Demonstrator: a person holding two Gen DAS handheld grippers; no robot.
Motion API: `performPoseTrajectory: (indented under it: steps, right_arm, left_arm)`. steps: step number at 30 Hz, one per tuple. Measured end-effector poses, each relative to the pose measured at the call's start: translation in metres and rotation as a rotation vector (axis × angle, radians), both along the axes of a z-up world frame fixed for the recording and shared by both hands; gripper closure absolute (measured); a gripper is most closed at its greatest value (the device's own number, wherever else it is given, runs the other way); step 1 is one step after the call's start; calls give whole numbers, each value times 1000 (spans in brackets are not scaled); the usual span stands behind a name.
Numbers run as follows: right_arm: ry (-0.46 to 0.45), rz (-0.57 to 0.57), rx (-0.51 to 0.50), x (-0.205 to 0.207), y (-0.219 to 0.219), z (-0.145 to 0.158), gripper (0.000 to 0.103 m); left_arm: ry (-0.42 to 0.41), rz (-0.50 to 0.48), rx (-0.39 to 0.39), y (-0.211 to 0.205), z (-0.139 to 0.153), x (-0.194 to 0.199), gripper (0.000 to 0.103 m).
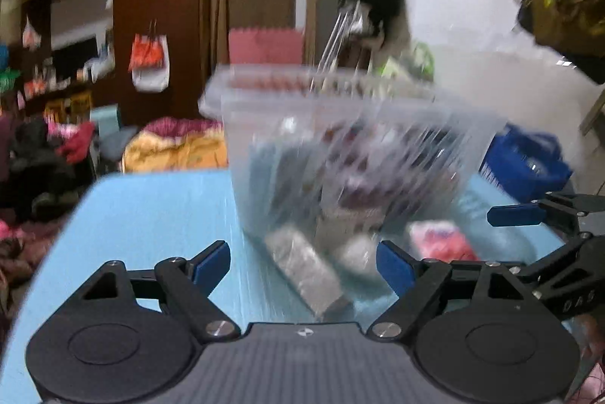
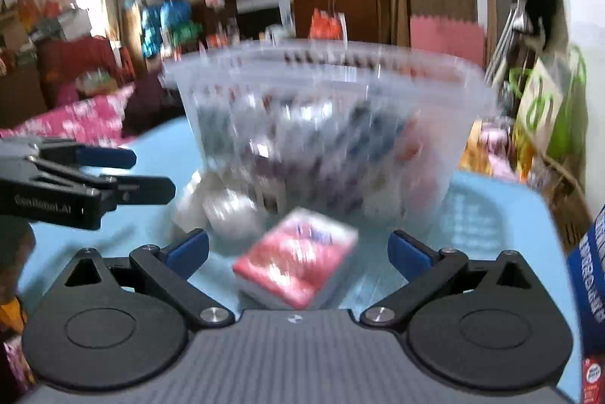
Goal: Organize objects
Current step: 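Grasp a silver foil pack with the left gripper while the right grasps a pink tissue pack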
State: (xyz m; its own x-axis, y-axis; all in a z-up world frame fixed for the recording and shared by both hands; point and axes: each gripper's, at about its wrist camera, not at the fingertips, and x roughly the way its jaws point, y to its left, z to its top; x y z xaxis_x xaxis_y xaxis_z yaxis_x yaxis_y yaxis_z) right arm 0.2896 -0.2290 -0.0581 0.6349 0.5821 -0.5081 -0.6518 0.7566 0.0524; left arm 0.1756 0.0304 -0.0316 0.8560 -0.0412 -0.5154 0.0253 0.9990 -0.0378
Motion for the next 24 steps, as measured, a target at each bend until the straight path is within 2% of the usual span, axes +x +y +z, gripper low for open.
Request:
performPoseTrajectory:
  steps: [3,7,9,12,17,19,21,24]
  right_arm:
    - [26,7,-31,9,9,-7,0]
    - [30,6,-89,10,18,-11,3]
    - [40,19,-105,9,18,-14,21]
    - [49,19,-75,6,9,-14,29]
    - [29,-4,-82,-8,-10,-15,32]
    - [28,-3,-77,-10,-14,-17,29]
    - [15,-1,-82,-13,-11,-17,20]
    - [8,-7,-96,-11,-5,-18,20]
  left_arm:
    - [48,1,20,-1,-12,10,16]
    - [93,-15,93,-8,-25,9,16]
    - [112,6,104,-6,-29,10,16]
    - [103,48,95,4,-27,3,16]
    - [73,100,91,20,-22,-12,16]
    - [81,79,82,18,-21,-8,16]
    - [90,66,84,13,-21,1,16]
    - [121,49,102,7,-25,10,16]
